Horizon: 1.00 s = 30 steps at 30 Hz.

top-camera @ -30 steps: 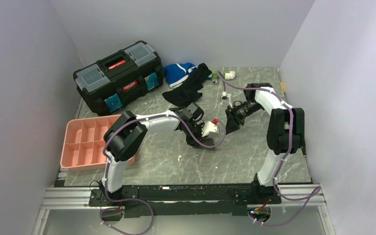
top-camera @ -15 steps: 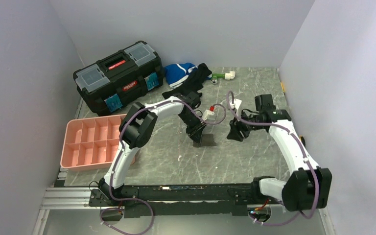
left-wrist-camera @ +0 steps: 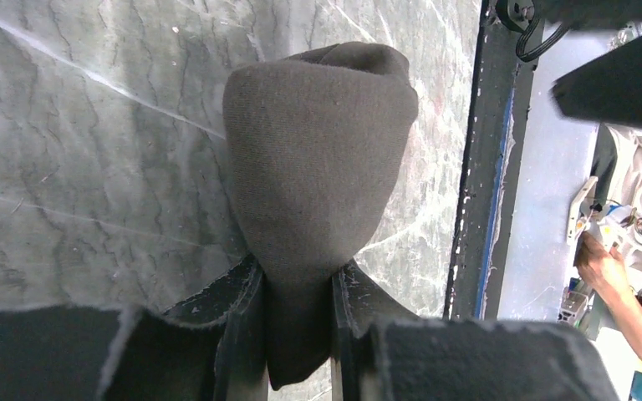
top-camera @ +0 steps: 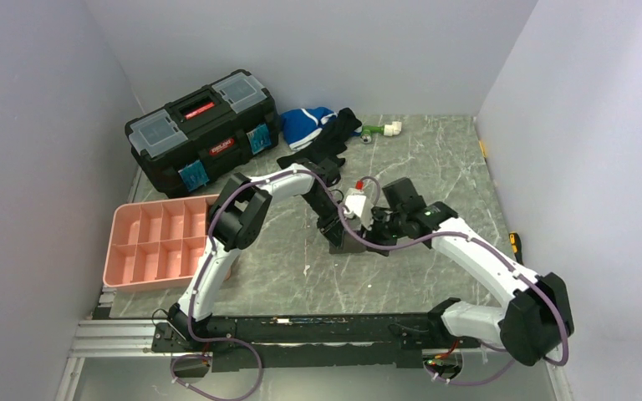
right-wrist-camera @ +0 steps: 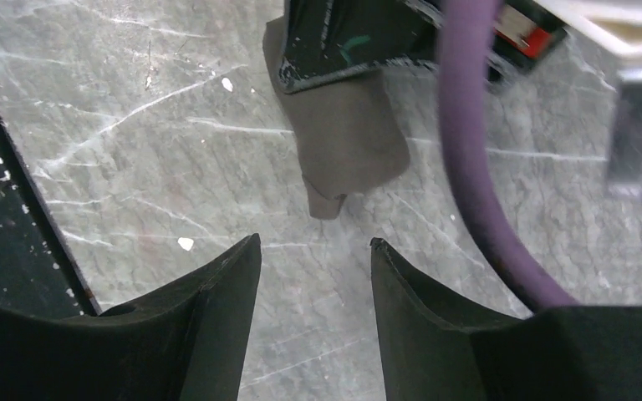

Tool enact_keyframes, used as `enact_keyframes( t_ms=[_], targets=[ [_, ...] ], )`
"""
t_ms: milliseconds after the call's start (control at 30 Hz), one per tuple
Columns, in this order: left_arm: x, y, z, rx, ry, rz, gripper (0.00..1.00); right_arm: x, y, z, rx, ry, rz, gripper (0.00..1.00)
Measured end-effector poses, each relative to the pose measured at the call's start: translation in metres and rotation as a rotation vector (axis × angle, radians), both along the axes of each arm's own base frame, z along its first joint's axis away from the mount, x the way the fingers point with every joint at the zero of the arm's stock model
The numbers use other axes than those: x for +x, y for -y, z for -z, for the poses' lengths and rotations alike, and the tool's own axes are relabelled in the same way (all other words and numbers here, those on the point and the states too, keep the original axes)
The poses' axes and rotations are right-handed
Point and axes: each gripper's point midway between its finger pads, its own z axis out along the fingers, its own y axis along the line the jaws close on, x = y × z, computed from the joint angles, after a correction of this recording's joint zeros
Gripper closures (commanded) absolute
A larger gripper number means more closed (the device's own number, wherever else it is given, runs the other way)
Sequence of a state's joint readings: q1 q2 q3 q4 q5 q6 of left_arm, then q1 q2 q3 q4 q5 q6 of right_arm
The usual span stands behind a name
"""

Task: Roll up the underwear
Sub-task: Pick up the underwear from the center of the board.

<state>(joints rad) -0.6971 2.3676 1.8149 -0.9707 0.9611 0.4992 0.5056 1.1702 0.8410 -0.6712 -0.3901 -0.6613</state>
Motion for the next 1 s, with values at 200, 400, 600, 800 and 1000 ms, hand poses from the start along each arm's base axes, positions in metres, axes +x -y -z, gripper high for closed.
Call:
enact_keyframes(
  t_ms=[200,400,600,800,1000],
  targets=[
    [0.000,0.000,0.000,0.007,-0.010,-0.008,1.00,0.000,-0.019,0.024,-0.116,0.028,-0.072,0.42],
    [0.000,0.000,0.000,0.008,-0.013,-0.010,1.00,0.005,-0.031,0.043,-0.189,0.060,-0.111,0.35],
    [-0.001,-0.001,0.000,0.014,-0.022,-0.018,1.00,0.014,-0.034,0.052,-0.240,0.086,-0.117,0.32],
    [-0.001,-0.002,0.000,0.017,-0.027,-0.019,1.00,0.023,-0.038,0.063,-0.271,0.096,-0.124,0.32],
    [-0.001,-0.005,0.000,0.029,-0.050,-0.033,1.00,0.027,-0.038,0.076,-0.305,0.086,-0.132,0.36]
  ],
)
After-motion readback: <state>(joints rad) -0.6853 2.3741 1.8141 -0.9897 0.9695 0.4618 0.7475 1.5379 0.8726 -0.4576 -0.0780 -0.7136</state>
